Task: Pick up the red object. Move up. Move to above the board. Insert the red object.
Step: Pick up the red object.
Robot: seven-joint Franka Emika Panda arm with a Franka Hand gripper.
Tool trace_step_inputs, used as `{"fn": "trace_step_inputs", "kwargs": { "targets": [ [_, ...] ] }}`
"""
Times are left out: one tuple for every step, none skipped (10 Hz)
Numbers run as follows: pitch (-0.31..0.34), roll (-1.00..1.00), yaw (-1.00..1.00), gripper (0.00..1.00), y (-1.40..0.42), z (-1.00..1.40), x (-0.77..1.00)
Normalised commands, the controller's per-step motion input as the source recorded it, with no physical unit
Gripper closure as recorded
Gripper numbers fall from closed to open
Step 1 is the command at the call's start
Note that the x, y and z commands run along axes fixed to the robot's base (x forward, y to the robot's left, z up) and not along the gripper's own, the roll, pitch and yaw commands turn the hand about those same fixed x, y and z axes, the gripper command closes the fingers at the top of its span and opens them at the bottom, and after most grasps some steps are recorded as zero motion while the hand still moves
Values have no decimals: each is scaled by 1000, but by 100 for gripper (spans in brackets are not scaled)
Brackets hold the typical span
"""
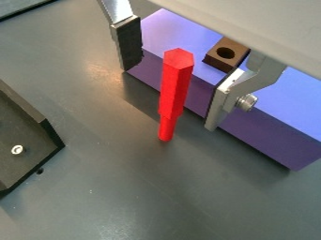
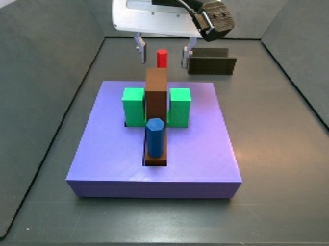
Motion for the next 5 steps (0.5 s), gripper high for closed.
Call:
{"fn": "trace_step_inputs", "kwargs": {
  "targets": [
    [0,280,-74,0,-129,0,0],
    [0,470,0,0,-283,0,0],
    [0,500,0,0,-194,0,0],
    [0,220,0,0,-40,-17,0],
    [0,184,0,0,0,-9,0]
  ]
}}
